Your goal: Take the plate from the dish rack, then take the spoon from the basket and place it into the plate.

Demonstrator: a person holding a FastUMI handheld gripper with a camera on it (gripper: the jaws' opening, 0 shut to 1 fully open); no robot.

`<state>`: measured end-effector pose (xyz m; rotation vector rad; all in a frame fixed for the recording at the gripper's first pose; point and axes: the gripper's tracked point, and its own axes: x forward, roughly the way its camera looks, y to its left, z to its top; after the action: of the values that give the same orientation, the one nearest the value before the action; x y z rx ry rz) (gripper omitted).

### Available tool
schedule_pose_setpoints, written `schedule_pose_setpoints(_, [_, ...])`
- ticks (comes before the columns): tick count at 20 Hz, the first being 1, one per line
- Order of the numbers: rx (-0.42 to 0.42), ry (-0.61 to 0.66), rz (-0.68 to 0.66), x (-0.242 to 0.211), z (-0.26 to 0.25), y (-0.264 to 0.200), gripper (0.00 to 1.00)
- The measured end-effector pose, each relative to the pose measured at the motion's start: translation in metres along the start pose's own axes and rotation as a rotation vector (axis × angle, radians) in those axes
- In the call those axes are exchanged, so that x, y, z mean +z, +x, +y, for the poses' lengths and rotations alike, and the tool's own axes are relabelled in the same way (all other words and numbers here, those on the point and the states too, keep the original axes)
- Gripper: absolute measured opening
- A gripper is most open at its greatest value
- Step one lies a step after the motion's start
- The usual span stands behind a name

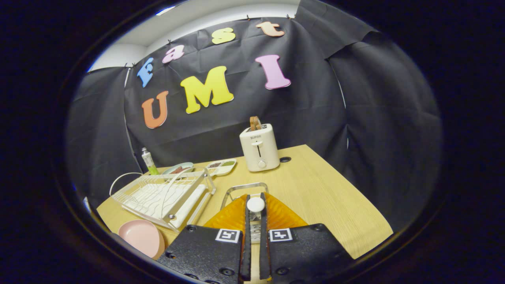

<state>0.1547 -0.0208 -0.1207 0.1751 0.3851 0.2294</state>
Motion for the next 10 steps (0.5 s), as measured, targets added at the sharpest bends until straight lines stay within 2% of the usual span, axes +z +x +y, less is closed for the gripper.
schedule_pose_setpoints(6, [-0.028, -0.085, 0.01, 0.02, 0.005, -0.019, 0.09])
schedule_pose_setpoints(10, [-0.057, -0.129, -0.044, 0.058, 0.007, -0.052, 0.09])
